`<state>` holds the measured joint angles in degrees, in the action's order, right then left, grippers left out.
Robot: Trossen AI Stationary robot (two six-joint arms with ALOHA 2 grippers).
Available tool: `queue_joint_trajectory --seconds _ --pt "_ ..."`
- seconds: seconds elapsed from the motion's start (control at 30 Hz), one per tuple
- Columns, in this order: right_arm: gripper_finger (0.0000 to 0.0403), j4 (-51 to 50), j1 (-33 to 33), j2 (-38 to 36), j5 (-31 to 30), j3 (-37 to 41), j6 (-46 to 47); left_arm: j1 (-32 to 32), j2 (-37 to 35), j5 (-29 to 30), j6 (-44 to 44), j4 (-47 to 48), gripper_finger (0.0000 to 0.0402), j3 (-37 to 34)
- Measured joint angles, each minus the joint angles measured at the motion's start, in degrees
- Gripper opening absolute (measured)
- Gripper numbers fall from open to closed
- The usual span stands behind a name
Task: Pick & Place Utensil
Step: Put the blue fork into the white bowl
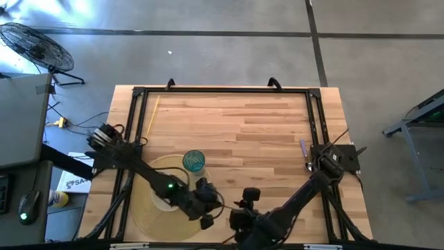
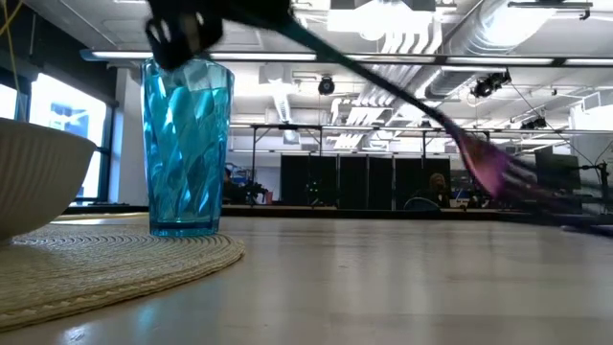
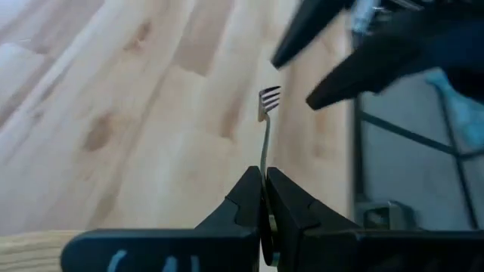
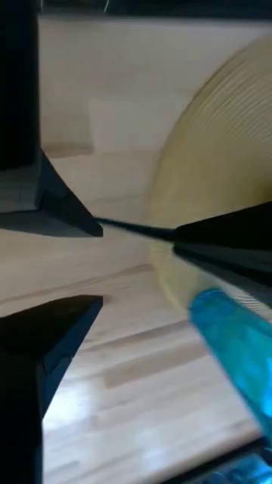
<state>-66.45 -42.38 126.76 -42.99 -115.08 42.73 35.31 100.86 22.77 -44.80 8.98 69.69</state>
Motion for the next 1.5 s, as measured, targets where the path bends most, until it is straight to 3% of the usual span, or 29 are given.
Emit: queue_joint_trajectory --seconds 0.2,0.37,0.6,0.83,1.0,1.33,1.5 --pt "0.0146 0.1 -2.0 0.0 -4.1 -4.3 -2.3 6.0 -8.5 -1.7 0.8 10.2 0.0002 0.0" --pt "0.0144 0.6 -3.0 -0.1 -4.0 -3.6 -0.5 12.0 -17.5 0.0 -4.7 21.7 0.0001 0.0" --pt "0.0141 3.2 -3.4 0.0 -3.9 -0.4 0.8 18.6 -29.1 4.0 -21.4 42.4 0.0001 0.0" --pt "0.0141 3.7 -3.4 0.0 -3.6 -0.2 2.2 19.8 -35.2 3.4 -38.9 65.7 0.0001 0.0" --pt "0.0141 3.8 -3.4 0.0 -3.3 -0.2 2.3 19.8 -38.2 2.7 -39.0 67.4 0.0001 0.0" --pt "0.0141 4.1 -3.4 0.0 -4.1 -0.2 2.2 19.8 -38.5 -6.6 -36.2 64.5 0.0001 -3.5" --pt "0.0141 4.4 -3.3 0.0 -4.2 -0.2 2.2 19.8 -41.5 -4.8 -37.4 64.2 0.0001 -6.6"
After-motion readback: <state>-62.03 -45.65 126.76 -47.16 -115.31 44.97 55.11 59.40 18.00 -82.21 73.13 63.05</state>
